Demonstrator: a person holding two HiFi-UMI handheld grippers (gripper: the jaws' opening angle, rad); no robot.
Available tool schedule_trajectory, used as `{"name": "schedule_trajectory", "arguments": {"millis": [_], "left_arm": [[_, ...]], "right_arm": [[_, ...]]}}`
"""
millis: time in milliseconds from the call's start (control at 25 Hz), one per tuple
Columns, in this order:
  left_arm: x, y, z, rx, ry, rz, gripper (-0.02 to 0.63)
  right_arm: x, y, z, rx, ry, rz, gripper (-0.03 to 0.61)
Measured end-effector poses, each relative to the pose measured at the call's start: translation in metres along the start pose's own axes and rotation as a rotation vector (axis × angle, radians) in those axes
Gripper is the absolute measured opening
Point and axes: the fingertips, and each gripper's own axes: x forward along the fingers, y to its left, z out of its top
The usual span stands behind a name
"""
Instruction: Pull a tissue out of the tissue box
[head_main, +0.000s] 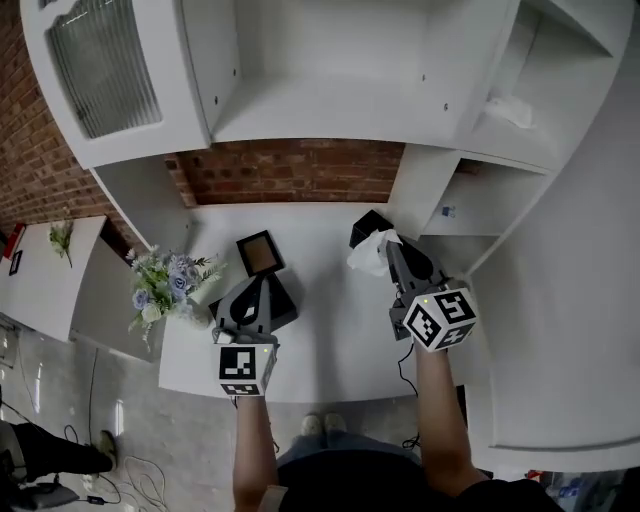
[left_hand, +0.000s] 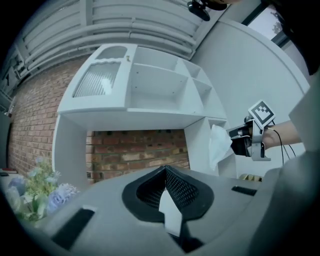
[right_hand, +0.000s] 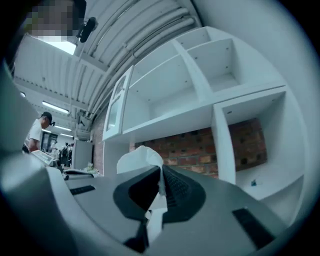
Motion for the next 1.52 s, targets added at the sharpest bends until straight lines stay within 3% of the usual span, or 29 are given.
{"name": "schedule_trajectory", "arguments": {"millis": [240, 440, 1520], "left_arm": [[0.022, -0.028, 0.009, 0.014, -0.018, -0.068, 0.008], [0.028, -0.038, 0.008, 0.018, -0.01, -0.092, 0.008], [0.024, -0.047, 0.002, 0.017, 0.007, -0.102, 0.008]], "right_arm": [[-0.05, -0.032, -0.022, 0.083, -0.071, -0.155, -0.002], [-0.069, -0.044, -0.045, 0.14, -0.062, -0.21, -0.002], [-0.062, -0.024, -0.049, 0.095, -0.013, -0.139, -0.002]]}}
